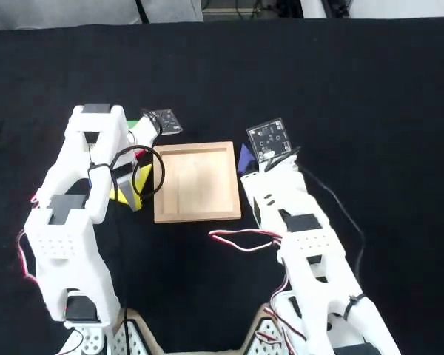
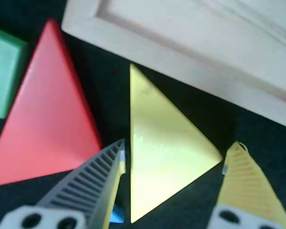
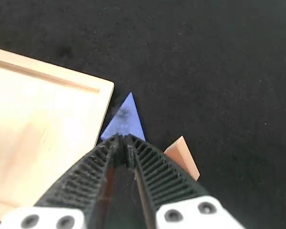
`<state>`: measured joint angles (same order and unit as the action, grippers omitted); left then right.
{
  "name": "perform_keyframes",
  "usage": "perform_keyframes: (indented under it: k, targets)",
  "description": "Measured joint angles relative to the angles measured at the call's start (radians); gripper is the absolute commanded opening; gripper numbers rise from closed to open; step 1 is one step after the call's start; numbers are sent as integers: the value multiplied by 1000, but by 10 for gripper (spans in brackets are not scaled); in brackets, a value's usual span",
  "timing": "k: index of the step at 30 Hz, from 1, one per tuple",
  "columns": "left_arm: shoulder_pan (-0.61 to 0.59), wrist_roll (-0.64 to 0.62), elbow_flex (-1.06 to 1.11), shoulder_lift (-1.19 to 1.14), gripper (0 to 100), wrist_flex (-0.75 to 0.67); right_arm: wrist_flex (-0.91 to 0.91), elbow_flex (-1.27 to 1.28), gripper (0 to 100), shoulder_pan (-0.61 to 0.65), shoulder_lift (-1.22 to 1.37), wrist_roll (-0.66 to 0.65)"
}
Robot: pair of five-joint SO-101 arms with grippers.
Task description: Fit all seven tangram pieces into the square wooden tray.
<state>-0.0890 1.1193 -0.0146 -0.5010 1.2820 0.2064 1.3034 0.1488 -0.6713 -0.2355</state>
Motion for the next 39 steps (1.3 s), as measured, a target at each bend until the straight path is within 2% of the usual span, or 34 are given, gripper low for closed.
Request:
perform_keyframes:
  k: [19,23,31,39]
  targets:
    - [0,-9,26,-2,319,-40,0,0,12,0,0,0]
    - [0,-9,26,-2,251,-48,0,0,12,0,0,0]
    - [0,18,84,17,238,-104,0,0,12,0,0,0]
    - [0,-5,89,17,178,-104,0,0,12,0,0,0]
